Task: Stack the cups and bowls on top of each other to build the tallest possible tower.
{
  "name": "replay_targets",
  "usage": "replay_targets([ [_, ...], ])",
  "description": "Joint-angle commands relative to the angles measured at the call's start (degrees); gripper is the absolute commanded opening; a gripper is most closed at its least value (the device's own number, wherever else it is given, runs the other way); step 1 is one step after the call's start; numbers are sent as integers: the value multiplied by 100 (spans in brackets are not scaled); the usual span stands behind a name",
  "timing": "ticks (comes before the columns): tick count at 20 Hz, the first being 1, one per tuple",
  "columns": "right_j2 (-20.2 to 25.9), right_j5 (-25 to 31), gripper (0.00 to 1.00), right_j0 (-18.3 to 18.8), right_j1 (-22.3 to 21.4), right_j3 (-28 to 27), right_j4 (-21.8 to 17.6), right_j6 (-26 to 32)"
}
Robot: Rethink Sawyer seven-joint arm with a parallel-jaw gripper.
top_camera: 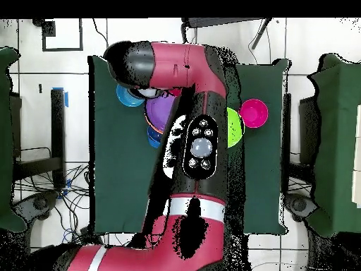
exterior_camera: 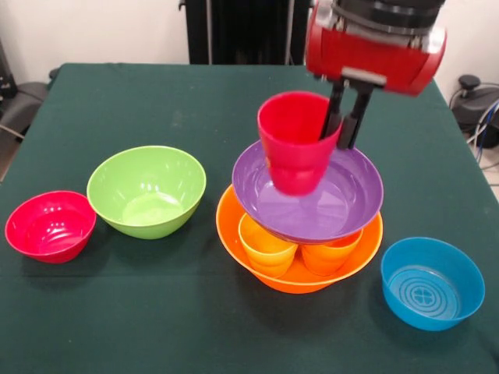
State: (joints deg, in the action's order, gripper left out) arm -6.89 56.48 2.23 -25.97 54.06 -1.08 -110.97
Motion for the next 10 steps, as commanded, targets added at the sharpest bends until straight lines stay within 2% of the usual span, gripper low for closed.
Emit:
replay_targets([
  [1,327,-404,0,-68,415,90,-151,-478],
  [10,333,-171,0,-64,482,-114,-148,-217],
])
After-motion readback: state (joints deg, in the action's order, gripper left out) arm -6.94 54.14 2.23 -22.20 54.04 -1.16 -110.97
